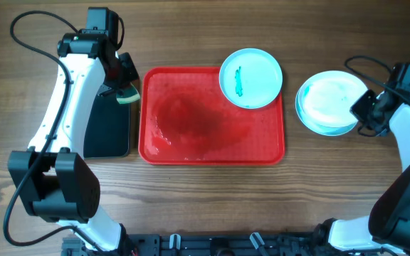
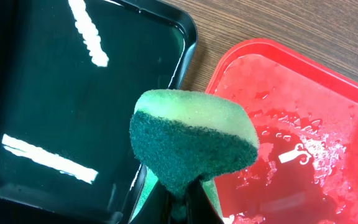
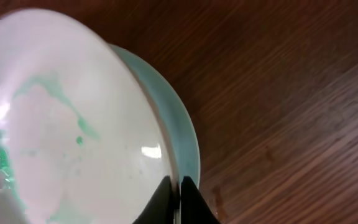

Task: Clean dirty plates on tray and stack at the side
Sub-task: 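Place the second plate on top of the first plate at right, release, then grasp the last white plate's rim with the right gripper and pull it to tray center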

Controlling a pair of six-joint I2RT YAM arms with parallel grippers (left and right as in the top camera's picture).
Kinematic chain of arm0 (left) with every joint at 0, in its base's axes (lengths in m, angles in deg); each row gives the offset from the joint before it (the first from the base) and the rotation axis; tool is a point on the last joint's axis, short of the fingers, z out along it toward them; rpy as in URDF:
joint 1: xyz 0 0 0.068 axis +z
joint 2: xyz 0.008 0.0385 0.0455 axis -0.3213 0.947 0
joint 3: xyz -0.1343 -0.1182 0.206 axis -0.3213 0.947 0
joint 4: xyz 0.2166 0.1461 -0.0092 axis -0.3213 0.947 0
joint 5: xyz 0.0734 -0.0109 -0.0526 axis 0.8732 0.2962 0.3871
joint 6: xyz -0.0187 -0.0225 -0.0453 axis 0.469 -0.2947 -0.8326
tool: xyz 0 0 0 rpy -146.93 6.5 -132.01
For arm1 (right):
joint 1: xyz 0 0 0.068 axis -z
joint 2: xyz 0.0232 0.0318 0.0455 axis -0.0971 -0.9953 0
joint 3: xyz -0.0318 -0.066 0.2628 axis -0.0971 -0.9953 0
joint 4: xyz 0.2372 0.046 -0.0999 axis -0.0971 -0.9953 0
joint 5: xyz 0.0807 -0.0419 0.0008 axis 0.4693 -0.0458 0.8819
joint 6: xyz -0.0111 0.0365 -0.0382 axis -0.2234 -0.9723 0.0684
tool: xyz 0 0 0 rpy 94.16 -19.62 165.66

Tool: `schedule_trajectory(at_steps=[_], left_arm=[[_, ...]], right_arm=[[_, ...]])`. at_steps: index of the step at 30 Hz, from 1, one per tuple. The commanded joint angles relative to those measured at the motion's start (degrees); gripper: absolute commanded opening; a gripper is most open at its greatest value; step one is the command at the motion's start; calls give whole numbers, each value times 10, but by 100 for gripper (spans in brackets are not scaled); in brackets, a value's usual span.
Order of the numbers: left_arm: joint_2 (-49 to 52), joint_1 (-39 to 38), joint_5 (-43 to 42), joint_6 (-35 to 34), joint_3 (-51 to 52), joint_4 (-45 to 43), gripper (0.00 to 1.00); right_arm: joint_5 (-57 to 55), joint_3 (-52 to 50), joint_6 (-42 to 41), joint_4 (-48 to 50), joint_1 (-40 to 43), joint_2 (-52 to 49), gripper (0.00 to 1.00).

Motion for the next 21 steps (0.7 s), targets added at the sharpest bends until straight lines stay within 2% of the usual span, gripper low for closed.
schedule_trajectory(at_steps=[1,2,3,4,6,10,12,16,21], left_arm=[[1,-3,-7,-8,4,-2,4],[1,-3,-7,-8,4,-2,4],[1,-3,-7,-8,4,-2,4],[1,-3,-7,-8,4,-2,4],[1,-3,-7,-8,4,-2,4],[1,-3,-7,-8,4,-2,4],[1,-3,-7,-8,4,-2,4],[1,-3,-7,-12,4,-4,4],[1,-3,-7,-12,4,-5,4]], right_arm=[[0,-21,-3,16,0,-1,20],[9,-21,2,18,-2,-1,28],[35,-21,29,24,-8,-1,40],[58,-18,45,25,-13,-1,45],[97,0,69,14,-31,0,47],[190,54,83,2,-100,2,46],[206,56,35,24,-144,1,44],[79,49,-80,49,-246,-21,31],[55,49,-109,81,-309,-87,28]])
